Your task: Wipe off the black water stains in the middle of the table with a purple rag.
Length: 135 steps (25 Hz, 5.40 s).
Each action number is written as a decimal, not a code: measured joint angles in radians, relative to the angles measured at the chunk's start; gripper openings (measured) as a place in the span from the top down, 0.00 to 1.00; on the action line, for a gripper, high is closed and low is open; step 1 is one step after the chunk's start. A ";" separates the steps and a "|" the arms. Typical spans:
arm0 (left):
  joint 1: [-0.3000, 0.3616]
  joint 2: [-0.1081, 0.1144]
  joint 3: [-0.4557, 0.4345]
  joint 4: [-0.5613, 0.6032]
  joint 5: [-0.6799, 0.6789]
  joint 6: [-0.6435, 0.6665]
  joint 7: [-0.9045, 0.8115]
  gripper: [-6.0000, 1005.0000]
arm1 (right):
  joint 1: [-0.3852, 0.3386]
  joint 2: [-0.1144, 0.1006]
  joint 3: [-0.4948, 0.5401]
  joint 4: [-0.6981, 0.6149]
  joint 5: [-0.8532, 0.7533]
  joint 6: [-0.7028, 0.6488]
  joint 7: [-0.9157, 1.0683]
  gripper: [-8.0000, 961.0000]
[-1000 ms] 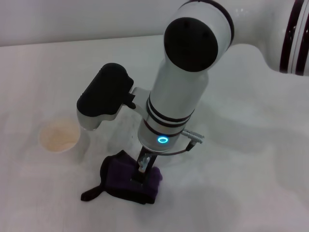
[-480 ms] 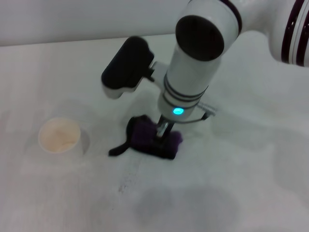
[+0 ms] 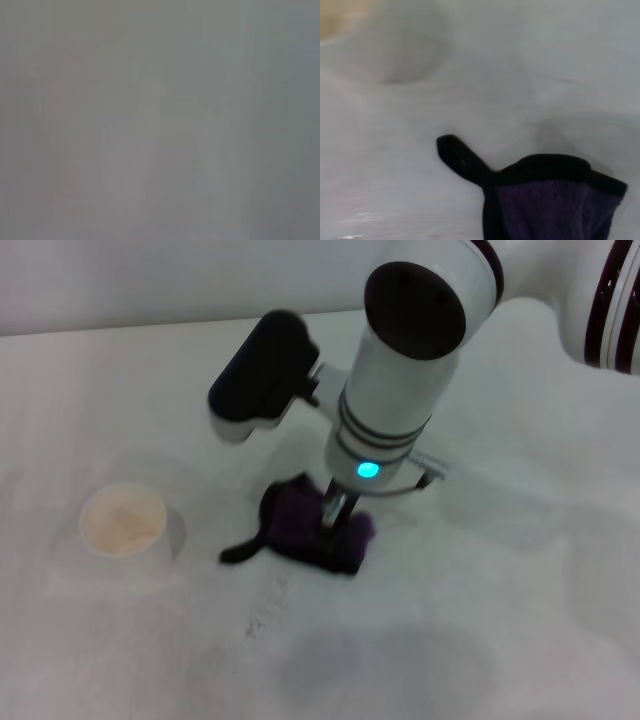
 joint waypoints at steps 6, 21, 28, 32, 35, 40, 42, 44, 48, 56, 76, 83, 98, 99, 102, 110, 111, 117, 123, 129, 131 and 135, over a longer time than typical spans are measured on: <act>-0.010 0.000 0.000 0.000 0.000 0.007 0.000 0.13 | 0.007 0.000 -0.087 0.047 0.185 0.001 -0.064 0.86; -0.023 0.000 0.002 0.000 0.013 0.008 0.000 0.13 | 0.016 0.000 -0.156 0.080 0.226 0.002 -0.045 0.86; -0.014 0.000 0.000 0.000 0.014 0.009 0.000 0.13 | 0.010 0.000 -0.052 0.063 0.044 0.022 0.007 0.86; -0.011 0.000 -0.003 0.000 0.014 0.009 0.000 0.13 | 0.009 0.000 0.013 0.015 -0.056 0.048 0.025 0.86; -0.010 0.000 -0.005 0.000 0.013 0.011 0.000 0.13 | 0.008 0.000 0.049 -0.015 -0.126 0.058 0.043 0.86; -0.011 0.000 -0.005 0.000 0.012 0.019 0.000 0.13 | -0.002 -0.001 0.063 -0.001 -0.128 0.067 0.029 0.86; -0.016 0.000 -0.003 0.000 0.012 0.026 0.000 0.13 | -0.006 0.000 0.056 0.023 -0.077 0.071 -0.001 0.86; -0.020 0.000 -0.001 0.000 0.012 0.031 0.000 0.13 | -0.011 0.000 0.053 0.048 -0.013 0.073 -0.040 0.86; -0.027 0.001 0.001 0.000 0.012 0.038 0.000 0.13 | -0.013 0.000 0.022 0.079 0.126 0.070 -0.124 0.86; -0.036 0.000 0.002 0.000 0.015 0.043 0.000 0.13 | 0.009 0.000 -0.078 0.062 0.275 0.045 -0.191 0.86; -0.023 0.002 -0.005 0.000 0.010 0.051 0.000 0.13 | -0.111 -0.010 0.285 0.051 -0.176 0.179 -0.133 0.86; -0.038 0.003 -0.005 0.008 0.011 0.084 0.000 0.13 | -0.188 -0.016 0.473 0.053 -0.350 0.230 -0.175 0.86; -0.071 0.008 0.000 0.026 0.015 0.123 0.000 0.13 | -0.312 -0.025 0.736 0.053 -0.574 0.269 -0.209 0.86; -0.073 0.008 0.000 0.026 0.015 0.124 0.000 0.13 | -0.313 -0.025 0.742 0.052 -0.576 0.270 -0.209 0.86; -0.078 0.008 0.001 0.026 0.018 0.126 0.000 0.13 | -0.316 -0.021 0.743 0.052 -0.582 0.270 -0.211 0.86; -0.083 0.008 0.002 0.026 0.023 0.129 0.000 0.13 | -0.317 -0.020 0.757 0.054 -0.575 0.262 -0.218 0.86; -0.082 0.008 0.002 0.026 0.023 0.129 0.000 0.13 | -0.317 -0.021 0.759 0.058 -0.575 0.262 -0.219 0.85; -0.080 0.007 0.002 0.021 0.023 0.129 0.000 0.13 | -0.359 -0.021 0.842 0.173 -0.574 0.259 -0.257 0.70; -0.089 0.002 0.003 0.017 0.023 0.127 0.000 0.13 | -0.430 -0.022 0.986 0.246 -0.424 0.106 -0.374 0.57; -0.119 0.001 0.006 -0.012 0.026 0.165 0.001 0.13 | -0.503 -0.020 1.088 0.251 -0.302 -0.071 -0.532 0.55; -0.124 0.000 0.006 -0.022 0.025 0.166 0.001 0.13 | -0.539 -0.022 1.121 0.251 -0.222 -0.153 -0.610 0.55; -0.126 -0.005 0.006 -0.046 0.019 0.162 0.001 0.13 | -0.633 -0.022 1.214 0.216 0.086 -0.318 -0.882 0.55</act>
